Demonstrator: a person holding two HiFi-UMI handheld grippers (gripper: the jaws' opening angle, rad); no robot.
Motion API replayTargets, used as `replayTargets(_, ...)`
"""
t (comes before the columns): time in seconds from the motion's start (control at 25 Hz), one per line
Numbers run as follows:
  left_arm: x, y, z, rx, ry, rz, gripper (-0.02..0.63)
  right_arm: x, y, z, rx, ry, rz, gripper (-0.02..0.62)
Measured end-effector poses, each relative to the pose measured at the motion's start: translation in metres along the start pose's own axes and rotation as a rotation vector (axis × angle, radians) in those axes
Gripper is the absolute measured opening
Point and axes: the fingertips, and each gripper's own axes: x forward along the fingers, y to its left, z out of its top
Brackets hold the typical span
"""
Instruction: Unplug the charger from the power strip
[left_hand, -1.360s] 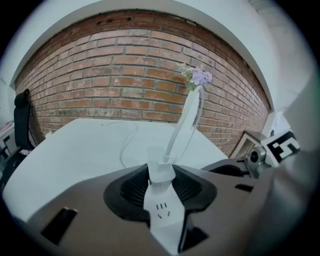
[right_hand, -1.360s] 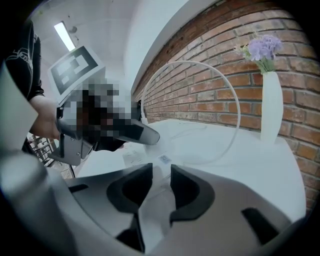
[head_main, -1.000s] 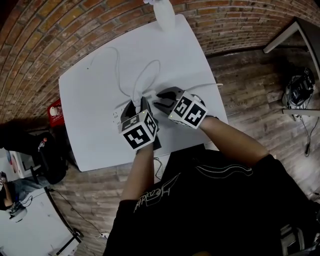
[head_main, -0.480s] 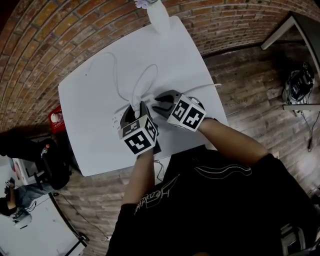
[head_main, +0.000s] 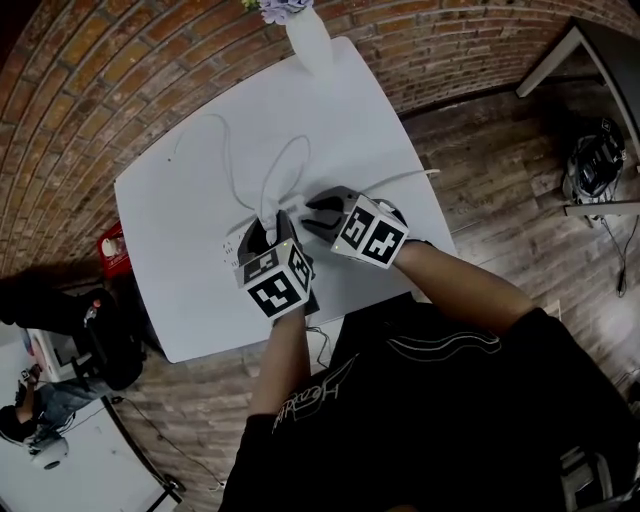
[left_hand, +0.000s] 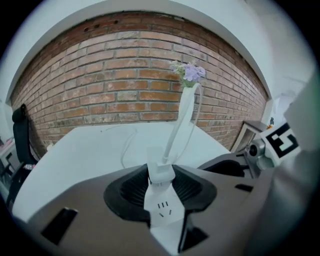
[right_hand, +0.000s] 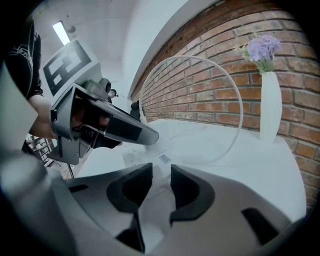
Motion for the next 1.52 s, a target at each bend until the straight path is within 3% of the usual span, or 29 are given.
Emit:
replayTargets(0.08,-0.003,-0.006,0.004,0.055,-0.015,0.012,0.146,-0.002,0.000,0.000,0.007,-0.005,0.002,0.097)
replayTargets(0.16,-0.003,-0.007,0.005,0.053,-0.010,-0.004,0.146,-0.003,0.000,0.000,0.011,-0.007,0.002,0.098)
replayTargets(0.32,0.000,0.004,0.000,-0.110,0.032,-0.084,0.146,0.000,0.001,0.002,0.000,-0.006,-0.003,0.098)
replayTargets(0.4,0.001,0.009,-0.001,-0.149,0.042,-0.096,0.146,0.002,0.002,0.002,-0.005,-0.001,0.001,0.097)
replayTargets(0.64,-0.001,0.004,-0.001,-0.012,0.017,-0.045,0.146,0.002,0.002,0.001,0.004,0.004,-0.002,0.097)
replayTargets(0.84,-0.002,-0.003,0.003,0.082,0.005,-0.047,0.146,0.001,0.001,0.001,0.025,0.010,0.002,0.098)
replayTargets(1.28,0.004,0.010,0.000,-0.064,0.062,-0.163,0.150,0.004,0.002,0.002,0.007,0.007,0.001,0.099)
replayTargets(1.52,0.004,0.005,0.000,0.057,0.055,-0.118,0.149,0.003,0.002,0.002,0.012,0.012,-0.003,0.100)
